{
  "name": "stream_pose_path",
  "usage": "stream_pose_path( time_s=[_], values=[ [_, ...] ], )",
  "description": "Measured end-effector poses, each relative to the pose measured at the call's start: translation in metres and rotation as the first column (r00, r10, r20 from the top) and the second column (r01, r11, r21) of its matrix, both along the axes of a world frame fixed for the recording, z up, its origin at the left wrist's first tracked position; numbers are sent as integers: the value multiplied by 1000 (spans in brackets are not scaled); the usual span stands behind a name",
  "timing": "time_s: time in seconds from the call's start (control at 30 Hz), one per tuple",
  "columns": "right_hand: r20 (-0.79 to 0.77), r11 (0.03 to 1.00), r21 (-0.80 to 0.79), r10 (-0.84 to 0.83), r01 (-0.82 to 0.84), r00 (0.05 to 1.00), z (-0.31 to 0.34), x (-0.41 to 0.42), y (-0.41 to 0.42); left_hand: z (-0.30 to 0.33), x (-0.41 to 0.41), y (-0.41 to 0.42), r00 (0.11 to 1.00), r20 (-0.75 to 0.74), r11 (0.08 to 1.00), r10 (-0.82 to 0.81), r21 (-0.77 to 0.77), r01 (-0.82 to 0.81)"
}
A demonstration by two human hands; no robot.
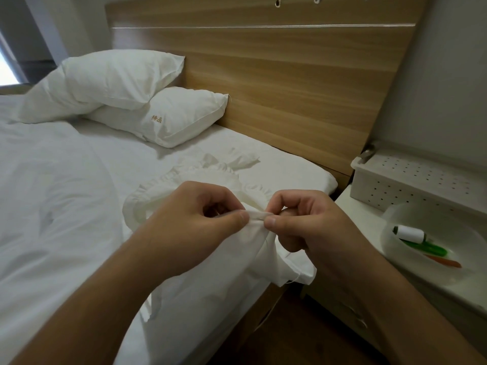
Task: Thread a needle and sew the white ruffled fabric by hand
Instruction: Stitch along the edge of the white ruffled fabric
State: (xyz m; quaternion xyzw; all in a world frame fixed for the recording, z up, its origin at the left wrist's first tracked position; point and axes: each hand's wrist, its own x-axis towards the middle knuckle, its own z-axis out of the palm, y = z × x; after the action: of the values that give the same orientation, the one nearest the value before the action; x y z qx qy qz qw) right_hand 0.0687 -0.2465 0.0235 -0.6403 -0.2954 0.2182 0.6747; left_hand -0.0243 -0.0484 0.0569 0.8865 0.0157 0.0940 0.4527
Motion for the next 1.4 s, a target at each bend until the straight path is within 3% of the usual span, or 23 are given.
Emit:
stream_pose_path(
  time_s=[0.67, 0.93, 1.07, 1.4],
  values=[
    [-122, 971, 204, 151, -124, 981, -10, 0, 3, 0, 0, 1, 993, -3, 983, -115, -146, 114],
    [-62, 977, 143, 166, -156, 984, -13, -1, 6, -5, 2, 1, 995, 10, 968, -104, -228, 103],
    [-29, 979, 99, 182, -178, 983, -9, -4, 8, -9, 4, -1, 991, -18, 973, -136, -192, 130],
    [48, 998, 64, 0, -3, 999, -6, 0, -2, -6, 3, 0, 995, -23, 940, -92, -331, 80]
  ],
)
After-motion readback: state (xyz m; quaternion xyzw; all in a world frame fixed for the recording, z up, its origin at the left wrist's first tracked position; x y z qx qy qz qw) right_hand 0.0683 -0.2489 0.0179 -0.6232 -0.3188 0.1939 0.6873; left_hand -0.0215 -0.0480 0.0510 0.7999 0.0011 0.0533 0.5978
